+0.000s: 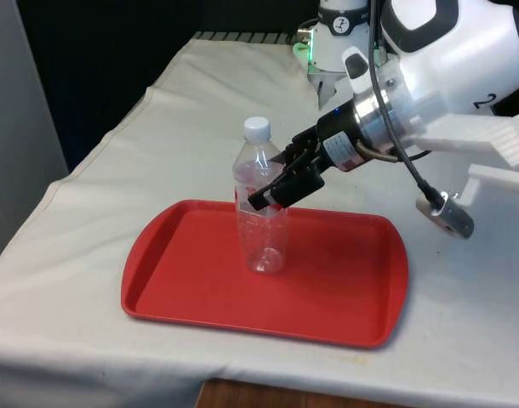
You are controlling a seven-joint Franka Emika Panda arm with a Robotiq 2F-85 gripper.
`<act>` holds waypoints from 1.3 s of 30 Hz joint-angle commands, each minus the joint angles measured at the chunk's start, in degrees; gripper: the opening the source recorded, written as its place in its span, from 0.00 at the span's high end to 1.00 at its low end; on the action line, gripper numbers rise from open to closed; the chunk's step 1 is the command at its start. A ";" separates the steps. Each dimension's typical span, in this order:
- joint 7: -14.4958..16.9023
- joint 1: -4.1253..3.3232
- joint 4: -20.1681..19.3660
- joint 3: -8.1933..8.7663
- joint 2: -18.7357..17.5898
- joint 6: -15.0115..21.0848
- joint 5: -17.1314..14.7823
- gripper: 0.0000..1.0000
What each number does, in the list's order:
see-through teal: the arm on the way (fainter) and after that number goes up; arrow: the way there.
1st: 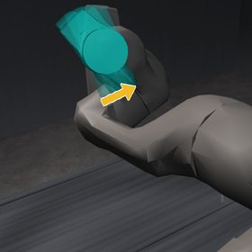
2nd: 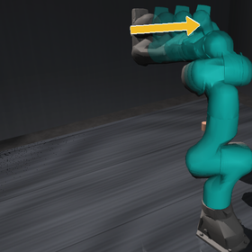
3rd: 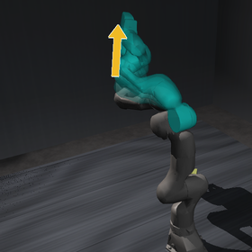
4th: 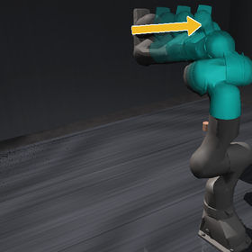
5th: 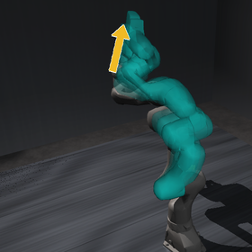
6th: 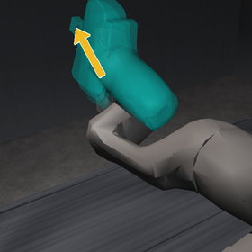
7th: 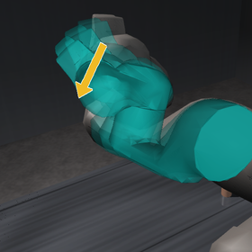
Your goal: Place the bottle upright on the tray.
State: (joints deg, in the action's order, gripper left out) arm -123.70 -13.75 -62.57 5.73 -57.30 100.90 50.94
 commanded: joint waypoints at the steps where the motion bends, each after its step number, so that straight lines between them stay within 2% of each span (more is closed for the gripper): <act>1: -0.06 -0.06 0.23 -0.23 0.17 -0.40 -0.40 0.00; 22: -0.06 -0.17 4.13 -2.46 0.23 -5.67 -0.29 0.00; 39: -0.06 -0.46 7.16 -3.55 0.34 -9.51 -0.34 0.00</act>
State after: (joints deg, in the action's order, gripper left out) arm -123.70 -14.21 -55.35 2.23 -57.18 91.39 50.88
